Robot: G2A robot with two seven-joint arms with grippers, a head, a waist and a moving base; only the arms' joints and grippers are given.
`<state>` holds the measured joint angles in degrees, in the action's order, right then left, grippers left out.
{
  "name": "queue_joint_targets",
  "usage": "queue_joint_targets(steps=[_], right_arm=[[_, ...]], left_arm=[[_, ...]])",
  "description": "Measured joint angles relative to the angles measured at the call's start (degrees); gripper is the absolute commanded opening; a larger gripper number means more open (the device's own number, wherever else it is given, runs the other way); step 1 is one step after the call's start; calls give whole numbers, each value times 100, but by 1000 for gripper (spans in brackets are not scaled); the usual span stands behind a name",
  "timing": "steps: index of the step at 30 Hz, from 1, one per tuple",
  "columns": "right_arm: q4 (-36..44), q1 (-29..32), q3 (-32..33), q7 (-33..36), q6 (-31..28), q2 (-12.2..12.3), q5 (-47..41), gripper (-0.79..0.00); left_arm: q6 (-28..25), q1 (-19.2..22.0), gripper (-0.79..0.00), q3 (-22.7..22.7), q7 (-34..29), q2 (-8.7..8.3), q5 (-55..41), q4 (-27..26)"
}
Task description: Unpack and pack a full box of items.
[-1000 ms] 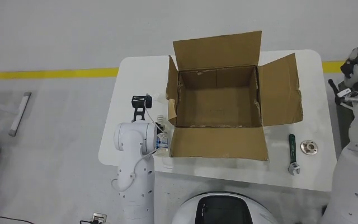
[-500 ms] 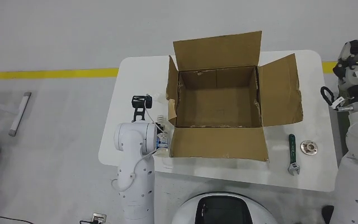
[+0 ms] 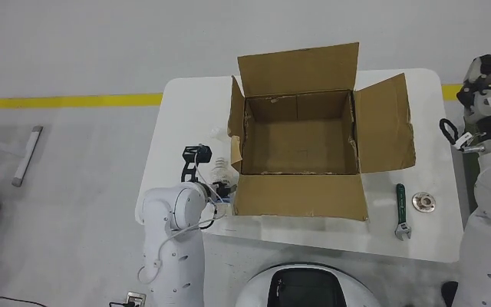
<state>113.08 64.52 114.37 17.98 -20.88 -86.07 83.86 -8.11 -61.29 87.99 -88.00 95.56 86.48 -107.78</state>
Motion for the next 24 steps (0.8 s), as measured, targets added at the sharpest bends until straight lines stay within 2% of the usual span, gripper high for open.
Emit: queue_joint_targets(steps=[6,9,24], right_arm=[[0,0,0,0,0,0,0,-785],[0,0,0,0,0,0,0,-785],[0,0,0,0,0,0,0,-785]], left_arm=[[-261,-259,0,-59,0,-74,-71,67],[-144,-211,0,1,0,-106,-81,178],[-250,-42,0,17,63,-267,-304,740]])
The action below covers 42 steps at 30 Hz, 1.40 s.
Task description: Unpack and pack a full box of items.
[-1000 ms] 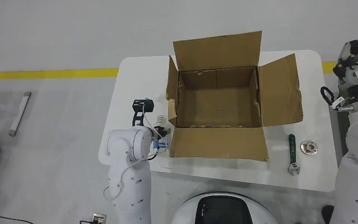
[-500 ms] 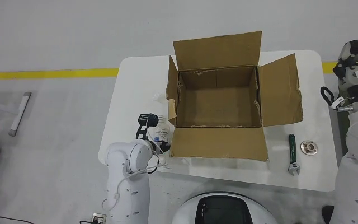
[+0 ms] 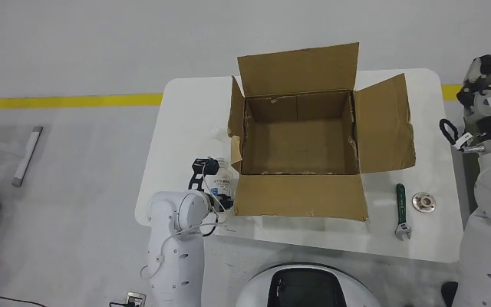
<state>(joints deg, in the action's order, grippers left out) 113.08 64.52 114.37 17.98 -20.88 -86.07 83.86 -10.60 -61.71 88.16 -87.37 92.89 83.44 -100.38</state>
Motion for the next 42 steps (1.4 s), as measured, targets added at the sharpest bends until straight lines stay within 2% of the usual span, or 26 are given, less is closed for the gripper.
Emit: queue_joint_targets(steps=[8,9,10,11,13,16,18,19,20,23,27,28,30,31,32,33,36,37,38,41,42], right_arm=[[0,0,0,0,0,0,0,-785],[0,0,0,0,0,0,0,-785],[0,0,0,0,0,0,0,-785],[0,0,0,0,0,0,0,-785],[0,0,0,0,0,0,0,-785],[0,0,0,0,0,0,0,-785],[0,0,0,0,0,0,0,-785],[0,0,0,0,0,0,0,-785],[0,1,0,0,0,0,0,-785],[-11,58,-11,46,193,7,-90,-785],[-26,-70,29,542,854,22,-416,-767],[-28,-120,41,698,1040,22,-532,-686],[-39,-240,60,1134,1522,13,-968,-576],[-37,-283,72,1364,1736,8,-1207,-480],[-26,-323,91,1601,1957,4,-1441,-268],[-24,-377,119,1908,2277,-3,-1766,0],[14,-409,138,2649,2902,-3,-2444,0],[26,-388,139,2802,3058,-4,-2603,-77],[31,-359,134,2925,3222,-7,-2766,-326],[92,-216,57,3138,3658,-22,-3231,-529],[133,-154,10,3159,3776,-27,-3402,-529]], left_arm=[[120,149,0,-30,185,-69,36,338],[160,171,-18,-31,173,-77,8,395],[179,192,-62,-36,162,-84,-3,436],[185,218,-197,-47,153,-94,-5,491],[180,252,-246,-62,164,-110,2,565],[165,292,-489,-91,191,-136,-9,662],[168,316,-563,-107,198,-153,-25,724],[169,325,-656,-115,211,-161,-24,749],[160,334,-785,-127,231,-169,-5,772],[140,341,-785,-154,353,-197,44,827],[252,327,-785,-145,492,-229,41,806],[287,323,-785,-138,511,-237,54,781],[400,308,-785,-103,550,-253,64,694],[451,301,-785,-90,557,-260,64,643],[494,292,-785,-80,557,-266,67,586],[555,278,-785,-67,550,-275,88,501],[769,255,-785,-40,530,-294,156,255],[838,254,-785,-37,528,-299,188,176],[909,257,-785,-34,527,-303,222,98],[1170,313,-785,-15,526,-316,332,-138],[1268,365,-785,-11,529,-320,376,-226]])
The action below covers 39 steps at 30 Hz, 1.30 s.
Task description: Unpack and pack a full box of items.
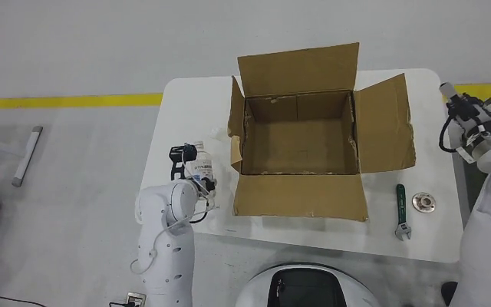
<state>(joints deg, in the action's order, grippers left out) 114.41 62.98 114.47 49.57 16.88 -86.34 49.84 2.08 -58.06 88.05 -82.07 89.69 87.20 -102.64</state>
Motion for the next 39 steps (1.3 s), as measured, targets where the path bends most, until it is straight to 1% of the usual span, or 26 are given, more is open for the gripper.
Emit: queue_joint_targets(steps=[1,2,4,6,7,10,14,16,18,19,21,24,26,27,28,29,37,39], right_arm=[[31,49,-39,10,58,-3,-120,-542],[59,103,-83,25,84,-3,-209,-582],[107,202,-174,29,122,4,-344,-610],[132,241,-217,-49,223,7,-520,-548],[145,248,-236,-88,260,10,-594,-536],[161,272,-300,-174,347,24,-785,-459],[202,321,-384,-236,391,49,-979,-400],[252,341,-421,-296,350,63,-1108,-231],[286,367,-442,-361,361,76,-1240,-188],[296,378,-450,-382,381,82,-1281,-197],[318,393,-468,-438,443,95,-1380,-329],[347,411,-513,-495,485,116,-1516,-428],[356,435,-557,-474,468,133,-1562,-520],[359,459,-585,-455,451,145,-1585,-576],[361,481,-606,-444,438,154,-1601,-665],[363,504,-627,-433,426,163,-1614,-779],[368,757,-810,-468,422,221,-1825,-785],[387,822,-851,-491,400,235,-1890,-785]], left_arm=[[48,47,-785,-3,10,-4,40,-60],[79,99,-785,-9,26,-9,85,-110],[148,239,-785,-15,68,-20,203,-183],[199,403,-785,-31,110,-33,375,-188],[242,481,-785,-32,120,-36,418,-178],[379,757,-785,-28,119,-39,422,-135],[455,1056,-785,-10,102,-45,323,-97],[495,1194,-785,22,99,-50,254,-67],[536,1338,-785,50,100,-53,156,-42],[536,1397,-785,55,106,-56,125,-33],[538,1513,-785,66,119,-64,71,-9],[530,1647,-785,67,92,-72,-46,-6],[515,1724,-785,62,44,-75,-174,-26],[515,1778,-785,61,7,-76,-273,-45],[516,1820,-785,60,-14,-77,-350,-63],[520,1866,-785,60,-28,-78,-415,-84],[503,2275,-785,8,-81,-97,-967,-167],[574,2356,-785,10,-118,-95,-1232,-166]])
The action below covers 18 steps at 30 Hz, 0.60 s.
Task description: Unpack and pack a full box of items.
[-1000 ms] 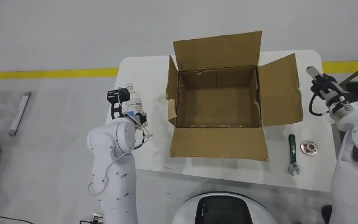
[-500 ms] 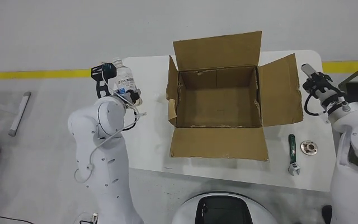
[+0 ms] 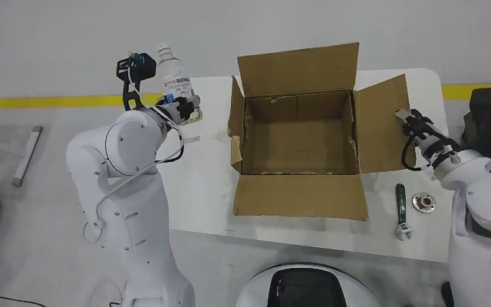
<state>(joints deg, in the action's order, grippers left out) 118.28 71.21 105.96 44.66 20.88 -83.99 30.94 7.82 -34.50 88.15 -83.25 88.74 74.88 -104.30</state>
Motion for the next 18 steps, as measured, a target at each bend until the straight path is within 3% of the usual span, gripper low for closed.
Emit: queue_joint_targets(steps=[7,18], right_arm=[[12,33,-28,8,-34,13,-33,-785],[20,83,-114,-189,-58,10,-237,-785]], left_arm=[[229,195,-785,-23,-108,-7,-767,-37],[191,202,-785,-46,-111,-15,-786,-62]])
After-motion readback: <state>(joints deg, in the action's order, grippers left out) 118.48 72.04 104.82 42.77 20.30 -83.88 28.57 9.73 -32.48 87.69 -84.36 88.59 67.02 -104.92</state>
